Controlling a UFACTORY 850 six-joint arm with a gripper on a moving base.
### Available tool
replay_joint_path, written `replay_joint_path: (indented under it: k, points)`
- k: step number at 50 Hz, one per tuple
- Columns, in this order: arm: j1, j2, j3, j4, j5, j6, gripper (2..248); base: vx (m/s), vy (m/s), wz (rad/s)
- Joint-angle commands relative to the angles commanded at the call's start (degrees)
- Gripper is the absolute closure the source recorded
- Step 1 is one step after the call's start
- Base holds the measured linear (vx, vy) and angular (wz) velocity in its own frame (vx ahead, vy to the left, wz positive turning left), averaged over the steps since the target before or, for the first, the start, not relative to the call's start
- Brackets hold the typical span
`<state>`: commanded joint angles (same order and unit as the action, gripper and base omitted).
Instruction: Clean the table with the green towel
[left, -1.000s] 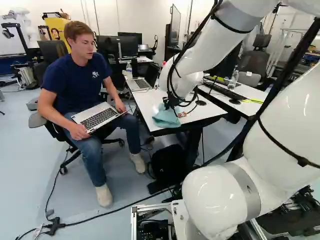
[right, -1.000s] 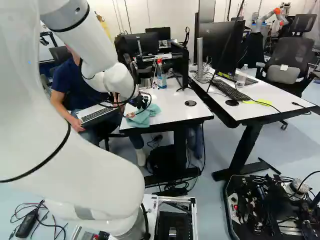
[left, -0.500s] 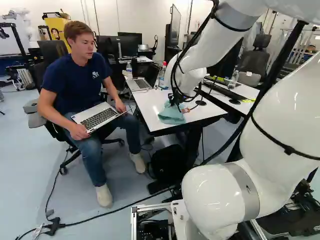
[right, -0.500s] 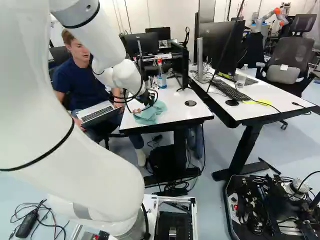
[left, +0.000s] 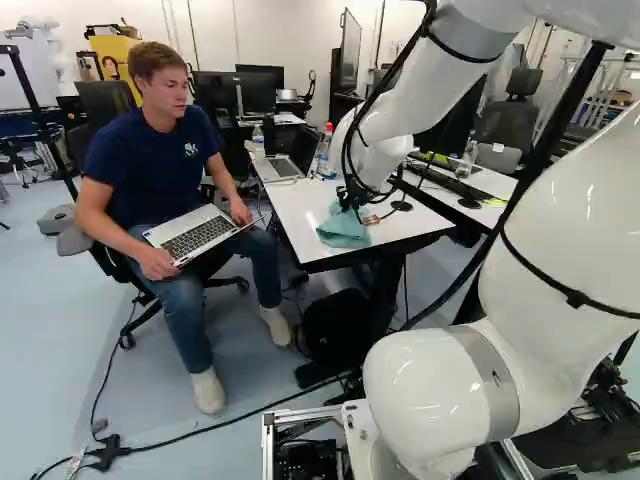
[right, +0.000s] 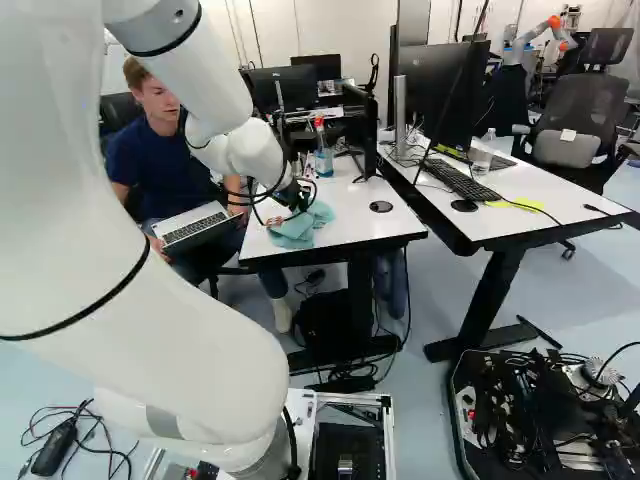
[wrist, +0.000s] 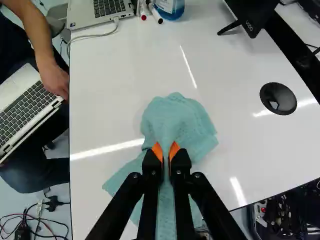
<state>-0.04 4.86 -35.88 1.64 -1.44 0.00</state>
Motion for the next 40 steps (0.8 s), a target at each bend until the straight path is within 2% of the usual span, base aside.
replay_joint_path:
  k: [13, 40]
  points:
    - [-0.6, 0.0, 0.0, 0.0, 0.0, 0.0, 215, 0.000, 0.000, 0.000]
    - [-6.1, -2.6, -2.5, 0.0, 0.0, 0.0, 215, 0.000, 0.000, 0.000]
